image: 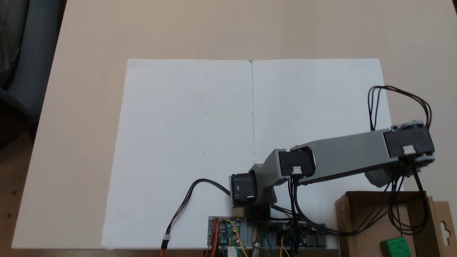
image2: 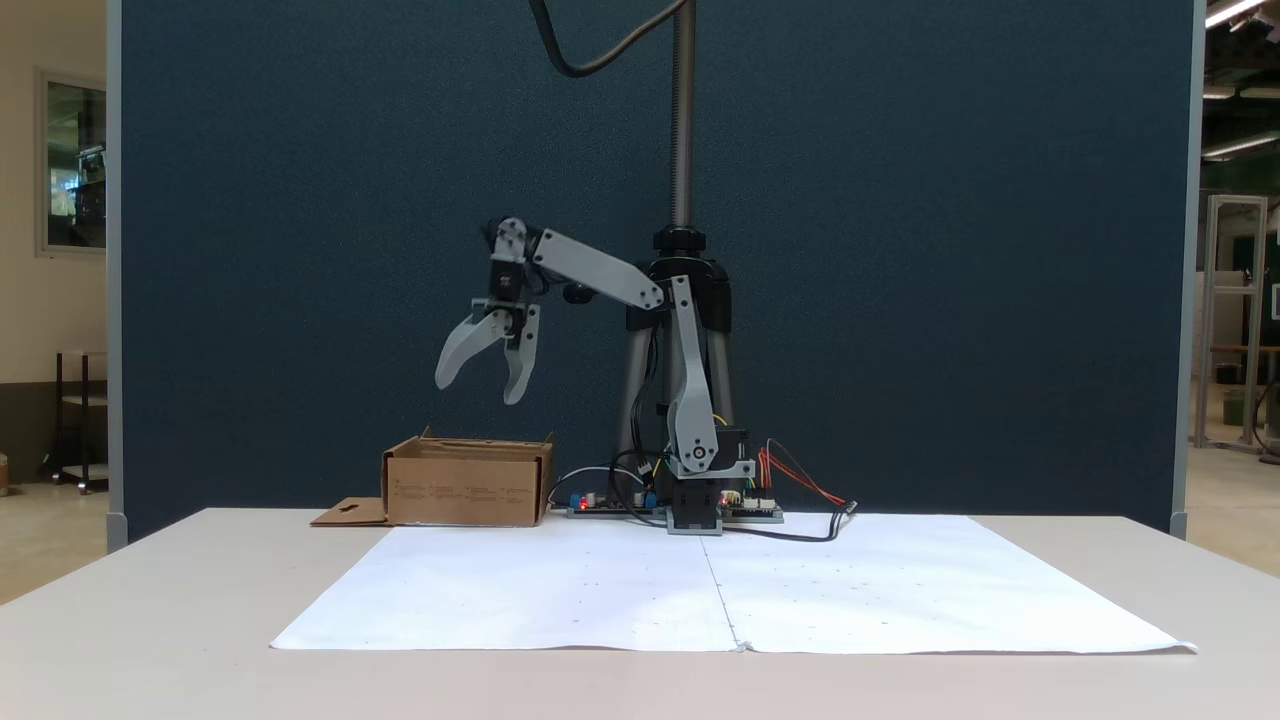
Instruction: Grasp a green dice and put it in the bin.
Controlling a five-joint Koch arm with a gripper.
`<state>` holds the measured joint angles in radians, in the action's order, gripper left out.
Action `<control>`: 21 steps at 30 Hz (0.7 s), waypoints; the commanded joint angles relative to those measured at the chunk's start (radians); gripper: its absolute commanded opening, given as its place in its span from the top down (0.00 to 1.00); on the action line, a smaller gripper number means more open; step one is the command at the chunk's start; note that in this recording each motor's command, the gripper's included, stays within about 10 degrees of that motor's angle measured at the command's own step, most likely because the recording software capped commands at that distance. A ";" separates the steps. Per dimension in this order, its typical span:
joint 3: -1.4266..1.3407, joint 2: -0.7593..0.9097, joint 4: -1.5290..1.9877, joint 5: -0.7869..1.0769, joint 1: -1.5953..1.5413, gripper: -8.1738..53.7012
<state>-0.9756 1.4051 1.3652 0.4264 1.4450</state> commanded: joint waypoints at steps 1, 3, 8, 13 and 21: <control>0.014 0.063 0.121 -0.080 -0.074 0.17; 0.014 0.084 0.127 -0.133 -0.156 0.17; 0.014 0.124 0.196 -0.175 -0.383 0.17; 0.014 0.137 0.259 -0.206 -0.638 0.17; 0.012 0.084 0.260 -0.321 -1.031 0.17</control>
<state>-0.9771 1.4818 1.4511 0.1810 0.4633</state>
